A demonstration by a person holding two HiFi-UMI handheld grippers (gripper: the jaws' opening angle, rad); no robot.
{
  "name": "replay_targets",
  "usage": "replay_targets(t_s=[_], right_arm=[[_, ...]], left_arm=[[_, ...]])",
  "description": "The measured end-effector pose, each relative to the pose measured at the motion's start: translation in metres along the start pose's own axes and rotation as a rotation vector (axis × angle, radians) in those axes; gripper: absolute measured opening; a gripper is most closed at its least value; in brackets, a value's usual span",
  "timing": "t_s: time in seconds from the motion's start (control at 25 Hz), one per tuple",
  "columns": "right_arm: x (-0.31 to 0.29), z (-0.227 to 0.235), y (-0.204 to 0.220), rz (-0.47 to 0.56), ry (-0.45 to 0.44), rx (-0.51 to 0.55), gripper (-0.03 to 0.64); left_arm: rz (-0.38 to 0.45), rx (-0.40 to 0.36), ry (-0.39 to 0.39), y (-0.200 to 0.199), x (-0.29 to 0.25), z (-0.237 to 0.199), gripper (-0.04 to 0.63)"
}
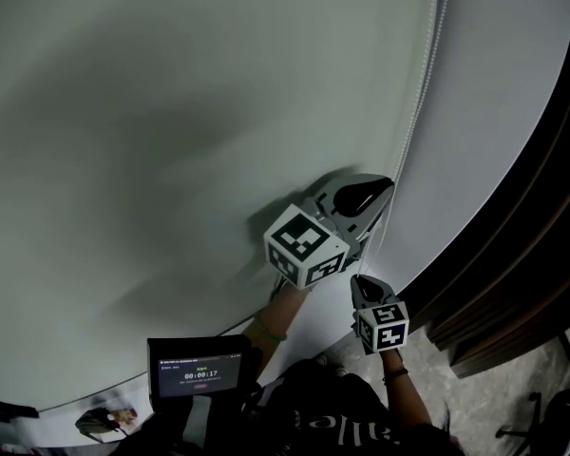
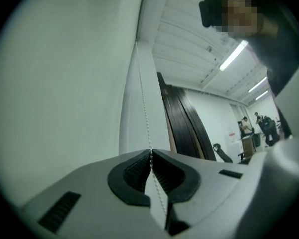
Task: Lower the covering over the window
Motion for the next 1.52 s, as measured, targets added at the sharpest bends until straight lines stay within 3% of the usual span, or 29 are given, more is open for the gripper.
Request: replay_targets(t_s=[0.28,0.4,0.56,0.68,0.84,1.04,1.16,1.32,1.52], right_arm=[[-0.003,0.002,0.074,-0.242,-0.015,0.036,0.015],[0.003,0.008,0.089,-0.25,-0.028,-0.027,0.017],[0.009,0.03,0.055,-0.136,-0.026,-0.159,0.039],[0.021,0.041,0.01,-0.018,-0.038,-0.197,0.061],[0.037,0.041,-0.063,0.185,-0.082,-0.144,0.091],[0.049,0.036,-0.15,0.395,-0.085,0.003,0.118],[0.046,0.04,-0.187,0.448,-0.058,0.075,0.118],[0.042,0.039,-0.224,0.499,-0.129,0.085,0.118],[0.03,0.047,-0.254,0.53,-0.079,0.095,0.117]], left_arm=[[-0.232,0.037,-0.064,0.086,0.007,0.007,0.011],[-0.283,0.102,-0.103,0.124,0.018,0.007,0.011],[-0.396,0.151,-0.125,0.159,0.032,0.006,0.011],[-0.455,0.197,-0.14,0.182,0.042,0.009,0.011],[-0.47,0.232,-0.147,0.196,0.048,0.013,0.011],[-0.478,0.243,-0.138,0.199,0.047,0.014,0.011],[-0.472,0.249,-0.143,0.201,0.048,0.014,0.011],[-0.468,0.257,-0.141,0.205,0.05,0.016,0.011],[-0.463,0.263,-0.138,0.204,0.047,0.019,0.011]])
Point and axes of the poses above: the fingertips, and each gripper's own axes: x backward along the fingers, z to its right, y out of its underside, the point moved 10 cm from there along x, backward along the fingers, and after that the axes turned 8 degrees about y, right-handed, at the moved point
